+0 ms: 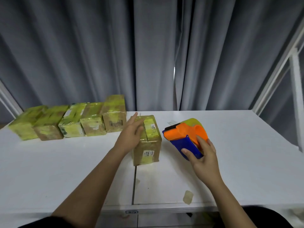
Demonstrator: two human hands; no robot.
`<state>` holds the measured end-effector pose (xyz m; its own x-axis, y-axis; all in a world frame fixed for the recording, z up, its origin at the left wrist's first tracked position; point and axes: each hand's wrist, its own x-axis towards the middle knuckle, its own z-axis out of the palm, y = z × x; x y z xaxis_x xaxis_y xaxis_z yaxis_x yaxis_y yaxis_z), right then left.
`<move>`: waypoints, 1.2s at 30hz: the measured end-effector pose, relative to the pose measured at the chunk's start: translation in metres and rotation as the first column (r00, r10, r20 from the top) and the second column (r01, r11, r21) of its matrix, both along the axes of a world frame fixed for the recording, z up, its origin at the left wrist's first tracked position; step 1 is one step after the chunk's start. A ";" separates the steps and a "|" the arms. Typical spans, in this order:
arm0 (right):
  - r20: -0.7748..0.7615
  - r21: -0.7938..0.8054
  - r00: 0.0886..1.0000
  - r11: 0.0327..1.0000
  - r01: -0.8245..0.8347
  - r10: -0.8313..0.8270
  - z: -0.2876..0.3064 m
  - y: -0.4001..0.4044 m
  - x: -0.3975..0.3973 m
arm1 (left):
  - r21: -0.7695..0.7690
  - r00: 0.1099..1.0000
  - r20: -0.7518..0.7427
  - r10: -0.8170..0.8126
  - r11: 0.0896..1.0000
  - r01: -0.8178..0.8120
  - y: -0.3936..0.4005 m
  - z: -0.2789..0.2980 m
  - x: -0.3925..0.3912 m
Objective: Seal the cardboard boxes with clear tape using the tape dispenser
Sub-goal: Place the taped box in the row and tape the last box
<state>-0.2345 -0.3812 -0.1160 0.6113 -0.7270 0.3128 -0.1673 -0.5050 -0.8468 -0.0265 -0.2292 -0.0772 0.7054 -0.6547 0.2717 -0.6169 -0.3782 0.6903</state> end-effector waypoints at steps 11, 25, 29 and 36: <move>0.061 0.088 0.991 0.988 -0.126 0.121 -0.007 0.017 0.004 | -0.203 0.968 -0.017 -0.250 0.949 0.242 0.015 0.063 -0.059; 0.165 0.111 0.958 0.960 -0.256 0.236 0.014 0.036 -0.006 | -0.184 0.973 -0.006 -0.229 0.957 0.224 0.029 0.079 -0.066; 0.188 0.125 0.944 0.947 -0.295 0.270 0.019 0.040 -0.007 | -0.117 0.980 0.117 -0.162 0.977 0.175 0.030 0.072 -0.070; 0.214 0.209 0.929 0.914 -0.347 0.303 0.023 0.040 -0.012 | -0.252 0.994 0.087 -0.066 0.964 0.086 0.034 0.054 -0.082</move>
